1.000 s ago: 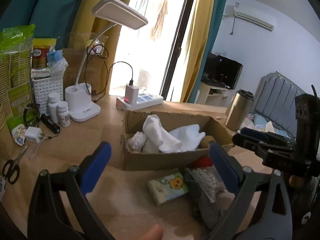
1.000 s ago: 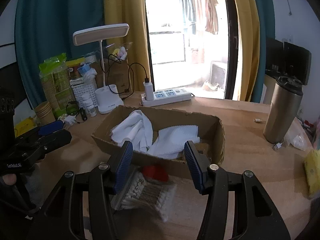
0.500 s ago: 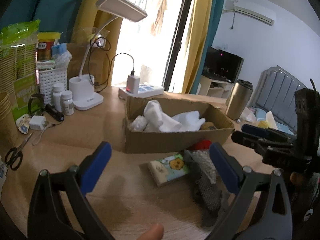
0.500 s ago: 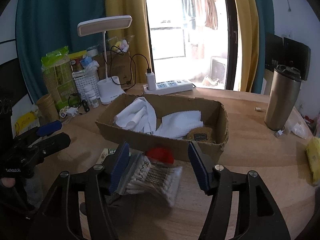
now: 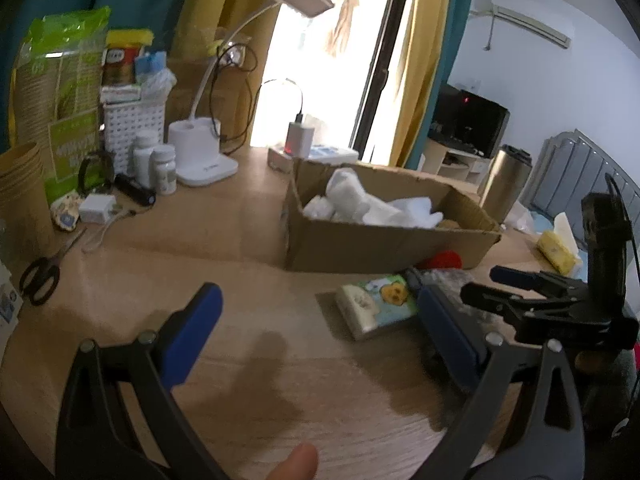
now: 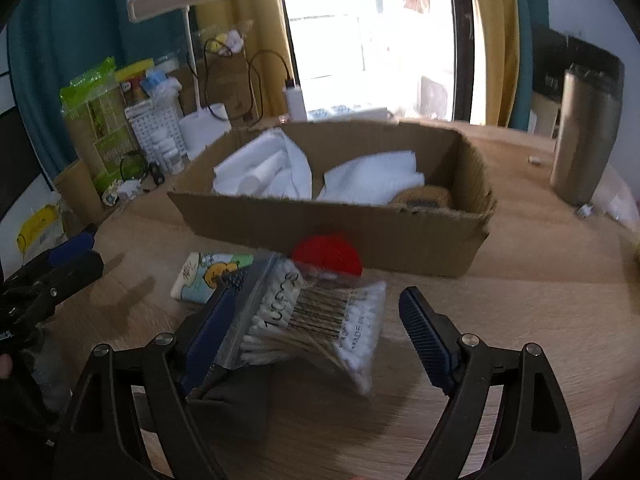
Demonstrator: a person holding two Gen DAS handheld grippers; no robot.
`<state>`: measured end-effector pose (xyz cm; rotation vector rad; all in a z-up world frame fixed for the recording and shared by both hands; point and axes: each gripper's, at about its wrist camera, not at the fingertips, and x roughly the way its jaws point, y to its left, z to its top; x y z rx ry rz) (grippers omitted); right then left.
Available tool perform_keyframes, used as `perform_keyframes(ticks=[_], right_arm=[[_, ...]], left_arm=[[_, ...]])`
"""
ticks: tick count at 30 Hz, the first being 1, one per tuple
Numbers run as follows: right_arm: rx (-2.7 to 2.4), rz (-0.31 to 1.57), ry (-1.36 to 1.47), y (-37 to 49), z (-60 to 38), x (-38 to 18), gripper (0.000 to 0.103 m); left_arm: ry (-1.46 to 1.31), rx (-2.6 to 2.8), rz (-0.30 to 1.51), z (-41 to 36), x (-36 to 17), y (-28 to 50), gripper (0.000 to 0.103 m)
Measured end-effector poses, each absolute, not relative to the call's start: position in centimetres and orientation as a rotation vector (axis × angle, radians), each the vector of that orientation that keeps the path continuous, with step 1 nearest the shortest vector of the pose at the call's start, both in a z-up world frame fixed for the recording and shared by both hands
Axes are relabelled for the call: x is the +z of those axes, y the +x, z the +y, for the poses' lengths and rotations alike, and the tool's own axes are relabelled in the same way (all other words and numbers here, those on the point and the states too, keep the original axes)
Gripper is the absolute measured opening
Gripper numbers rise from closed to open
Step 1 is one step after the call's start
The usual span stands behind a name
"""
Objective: Organize soft objects
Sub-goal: 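Grasp the cotton-swab pack with the right gripper while the left grasps the grey sock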
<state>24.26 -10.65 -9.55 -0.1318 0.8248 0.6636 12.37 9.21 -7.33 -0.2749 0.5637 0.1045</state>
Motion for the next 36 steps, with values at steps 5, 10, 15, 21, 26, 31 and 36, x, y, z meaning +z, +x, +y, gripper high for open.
perform_keyframes(ticks=[5,10,15,21,26,31,36], right_arm=[[0.678,0.873,-0.143,24.8,-10.2,-10.4,0.087],[0.698,0.913,-0.108,25.3,-10.3,-11.1,0.087],[0.719,0.908,-0.104,25.3,-10.5,-11.1,0.077],[0.737,0.881,-0.108,24.9,-11.4,-10.7,0.072],[0.738,0.836,-0.081,24.5,-13.4,-9.7,0.072],[0.725,0.811,-0.057,24.4,-15.9,-9.0,0.072],[0.71,0.802,-0.018,24.6,-18.6,-9.1,0.072]], left_arm=[[-0.241,0.115,0.593,8.5,-7.8,12.6,0.1],[-0.234,0.097,0.61,7.9,-7.8,13.0,0.1],[-0.223,0.082,0.626,7.2,-7.8,13.2,0.1],[-0.199,0.05,0.634,5.7,-7.4,13.6,0.1],[-0.166,0.021,0.648,3.7,-7.2,14.1,0.099],[-0.14,-0.013,0.669,1.5,-7.3,14.8,0.099],[-0.132,-0.046,0.703,-0.8,-7.8,15.5,0.1]])
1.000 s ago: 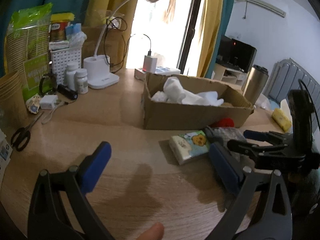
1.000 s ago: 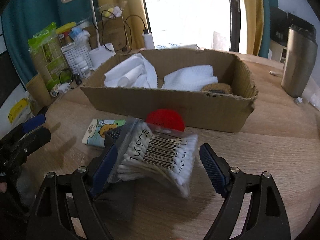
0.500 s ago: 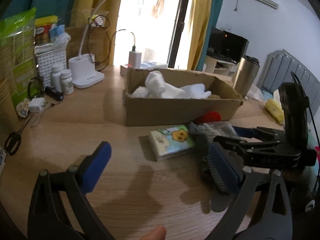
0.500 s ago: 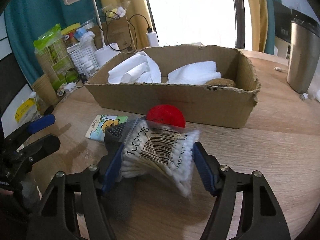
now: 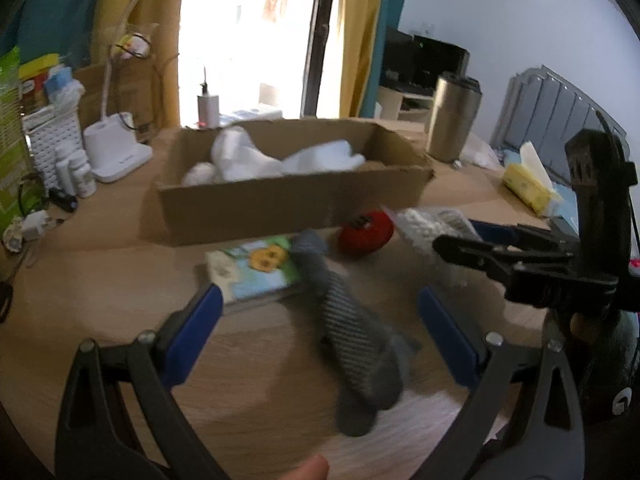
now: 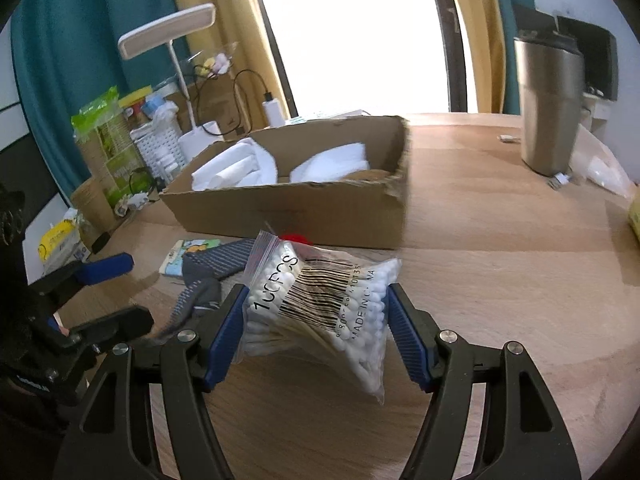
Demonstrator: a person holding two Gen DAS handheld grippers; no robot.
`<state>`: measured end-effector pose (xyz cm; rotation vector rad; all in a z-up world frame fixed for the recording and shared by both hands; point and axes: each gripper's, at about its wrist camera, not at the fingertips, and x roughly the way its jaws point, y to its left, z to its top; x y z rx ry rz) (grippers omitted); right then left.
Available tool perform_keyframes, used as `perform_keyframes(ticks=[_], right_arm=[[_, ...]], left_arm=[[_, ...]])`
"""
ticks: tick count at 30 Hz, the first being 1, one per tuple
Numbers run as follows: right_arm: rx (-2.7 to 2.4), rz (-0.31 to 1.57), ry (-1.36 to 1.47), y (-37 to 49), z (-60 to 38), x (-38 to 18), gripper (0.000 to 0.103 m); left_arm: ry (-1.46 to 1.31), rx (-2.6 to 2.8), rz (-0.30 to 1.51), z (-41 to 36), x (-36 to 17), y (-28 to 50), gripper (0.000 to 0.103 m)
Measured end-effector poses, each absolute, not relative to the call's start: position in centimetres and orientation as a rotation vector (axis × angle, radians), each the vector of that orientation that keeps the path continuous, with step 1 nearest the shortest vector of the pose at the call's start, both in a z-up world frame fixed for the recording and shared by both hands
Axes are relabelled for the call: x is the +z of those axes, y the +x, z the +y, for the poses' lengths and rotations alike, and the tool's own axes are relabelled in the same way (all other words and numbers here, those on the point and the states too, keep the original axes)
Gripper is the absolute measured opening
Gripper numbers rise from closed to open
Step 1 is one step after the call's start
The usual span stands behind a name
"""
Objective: Organize soft objects
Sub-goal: 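Grasp the cotton-swab pack with the right gripper while the left grasps the grey sock, then carry the swab pack and grey sock up toward the cardboard box with both grippers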
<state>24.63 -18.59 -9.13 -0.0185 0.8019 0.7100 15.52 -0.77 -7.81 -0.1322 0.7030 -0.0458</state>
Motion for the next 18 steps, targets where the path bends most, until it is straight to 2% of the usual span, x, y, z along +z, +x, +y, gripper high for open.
perform_keyframes(ticks=[7,9,13,18], right_arm=[[0.73,0.773,0.057,24.7,-21.3,-8.9,0.072],[0.737,0.769,0.071,24.8,-21.7,-8.9,0.072],[0.772,0.756,0.083,24.7,-21.8,-8.8,0.072],[0.794,0.748,0.077,24.6,-21.6,-8.8,0.072]], left_arm=[[-0.09,-0.061,0.783,-3.6,-9.0,17.1,0.098],[-0.079,-0.059,0.798,-4.1,-9.2,17.4,0.083],[-0.069,-0.05,0.856,-4.7,-10.0,18.2,0.073],[-0.065,-0.037,0.897,-4.9,-10.9,18.5,0.048]])
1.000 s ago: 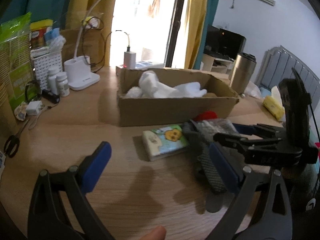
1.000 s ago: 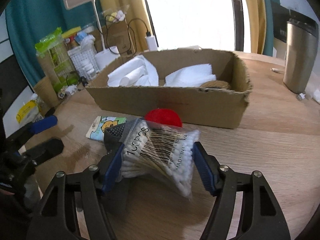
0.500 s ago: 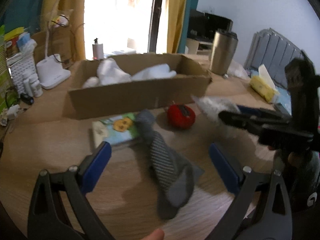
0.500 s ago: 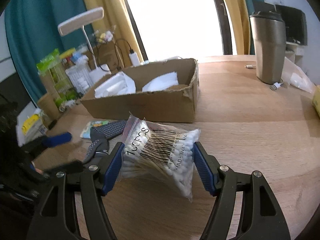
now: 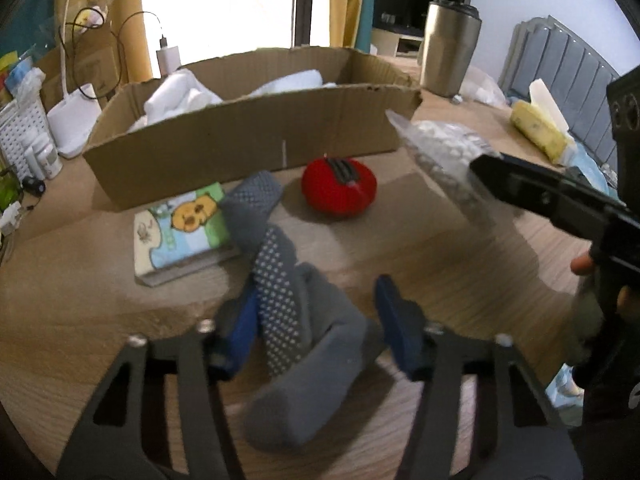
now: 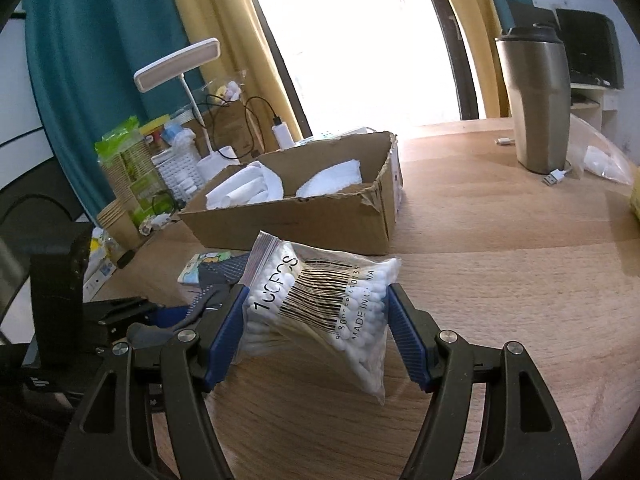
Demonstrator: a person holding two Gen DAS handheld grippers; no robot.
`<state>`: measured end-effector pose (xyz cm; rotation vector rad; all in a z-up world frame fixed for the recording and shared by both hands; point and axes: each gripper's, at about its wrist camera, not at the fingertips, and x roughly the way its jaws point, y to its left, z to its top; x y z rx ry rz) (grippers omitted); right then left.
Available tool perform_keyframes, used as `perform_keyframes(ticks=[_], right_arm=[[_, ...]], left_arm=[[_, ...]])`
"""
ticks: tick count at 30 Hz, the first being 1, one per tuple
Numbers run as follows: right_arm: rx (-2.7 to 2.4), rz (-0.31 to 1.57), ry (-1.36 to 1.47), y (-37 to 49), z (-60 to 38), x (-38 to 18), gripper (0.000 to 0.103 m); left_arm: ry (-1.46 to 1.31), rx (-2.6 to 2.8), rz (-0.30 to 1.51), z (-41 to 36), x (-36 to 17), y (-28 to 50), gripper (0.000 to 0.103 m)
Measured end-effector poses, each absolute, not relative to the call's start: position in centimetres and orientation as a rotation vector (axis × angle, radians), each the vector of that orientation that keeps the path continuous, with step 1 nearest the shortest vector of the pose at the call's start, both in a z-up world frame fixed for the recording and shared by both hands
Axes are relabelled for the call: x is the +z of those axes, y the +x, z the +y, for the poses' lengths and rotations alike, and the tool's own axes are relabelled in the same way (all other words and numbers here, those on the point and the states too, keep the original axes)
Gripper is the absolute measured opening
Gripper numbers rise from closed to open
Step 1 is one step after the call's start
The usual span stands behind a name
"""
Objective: Organize soft objects
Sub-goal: 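Carry the swab pack and grey sock up toward the cardboard box with both grippers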
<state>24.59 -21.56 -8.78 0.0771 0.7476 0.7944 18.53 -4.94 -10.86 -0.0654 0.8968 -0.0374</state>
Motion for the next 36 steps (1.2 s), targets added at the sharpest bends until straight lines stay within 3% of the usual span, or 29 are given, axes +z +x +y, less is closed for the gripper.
perform_keyframes(ticks=[8,26,36], right_arm=[[0.801,0.745,0.077,24.7,-21.6,-8.9,0.072],[0.78,0.752,0.056,24.6,-21.2,-8.9,0.072],[0.731,0.662,0.011,24.3,-21.1,-5.9,0.072]], left_arm=[[-0.053,-0.072,0.883,-5.3,-10.6,18.3,0.041],[-0.095,-0.113,0.776,-3.4,-8.1,16.1,0.04],[-0.118,-0.12,0.708,-2.0,-5.8,15.9,0.04]])
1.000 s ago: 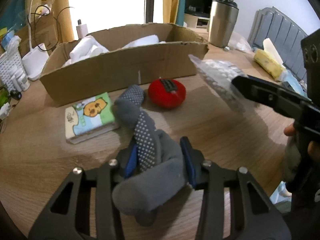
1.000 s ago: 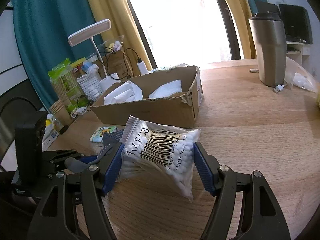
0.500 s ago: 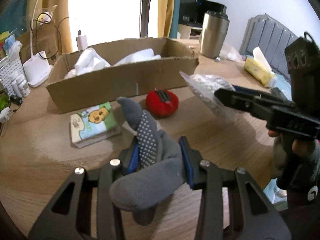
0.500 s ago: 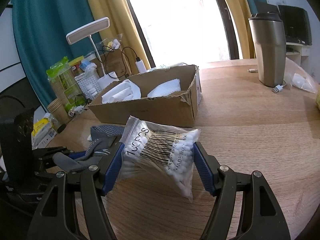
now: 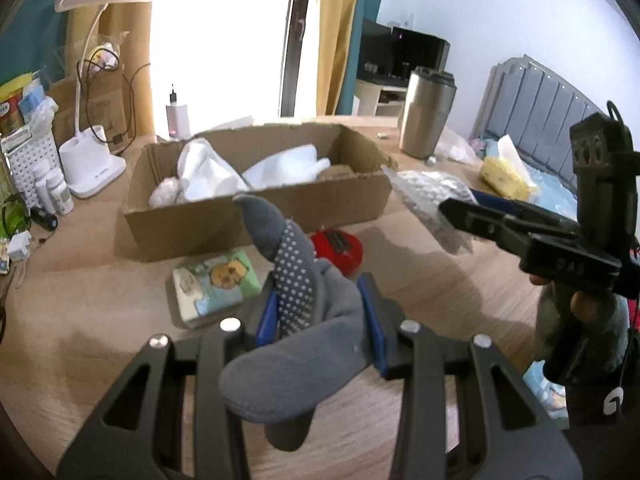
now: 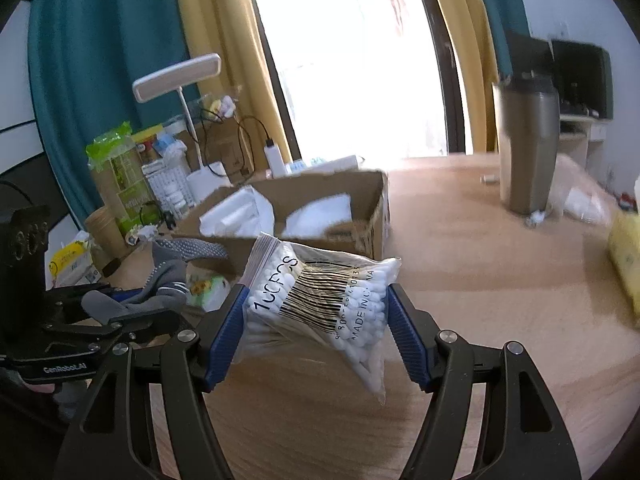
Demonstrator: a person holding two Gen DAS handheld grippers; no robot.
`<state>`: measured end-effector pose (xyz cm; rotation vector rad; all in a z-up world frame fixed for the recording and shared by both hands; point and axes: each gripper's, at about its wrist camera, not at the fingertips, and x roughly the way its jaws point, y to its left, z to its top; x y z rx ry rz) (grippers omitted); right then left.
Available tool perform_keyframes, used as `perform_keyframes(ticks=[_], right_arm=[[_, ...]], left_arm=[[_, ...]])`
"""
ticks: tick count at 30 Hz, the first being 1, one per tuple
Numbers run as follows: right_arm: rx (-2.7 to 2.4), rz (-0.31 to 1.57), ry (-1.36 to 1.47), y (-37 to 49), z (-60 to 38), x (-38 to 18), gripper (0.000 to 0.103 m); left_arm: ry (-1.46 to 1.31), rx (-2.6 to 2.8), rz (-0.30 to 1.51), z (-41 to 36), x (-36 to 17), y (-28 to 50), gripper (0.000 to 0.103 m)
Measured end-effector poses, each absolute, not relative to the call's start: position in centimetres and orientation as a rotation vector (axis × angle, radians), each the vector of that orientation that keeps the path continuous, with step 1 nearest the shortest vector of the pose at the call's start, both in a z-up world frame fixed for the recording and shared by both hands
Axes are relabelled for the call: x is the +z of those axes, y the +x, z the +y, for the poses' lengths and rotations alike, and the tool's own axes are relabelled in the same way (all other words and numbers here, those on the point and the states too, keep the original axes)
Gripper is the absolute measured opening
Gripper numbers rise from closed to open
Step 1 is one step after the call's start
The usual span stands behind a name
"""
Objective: Organize soft objects
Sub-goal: 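Carry the swab pack and grey sock up toward the cardboard box with both grippers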
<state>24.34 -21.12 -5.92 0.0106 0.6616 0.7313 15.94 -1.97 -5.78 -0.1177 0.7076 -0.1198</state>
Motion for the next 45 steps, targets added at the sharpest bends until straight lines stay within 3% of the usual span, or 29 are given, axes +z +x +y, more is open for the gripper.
perform_keyframes(ticks=[19,45], right_arm=[[0.733,0.57,-0.021,24.6,-19.8,-1.9,0.072],[0.706,0.583,-0.029,29.4,-18.6,-2.1,0.072]], left_arm=[[-0.107,-0.132,0.557,-0.2,-0.7,16.7,0.04],[-0.146,-0.189,0.52,1.6,-0.4,22.4,0.04]])
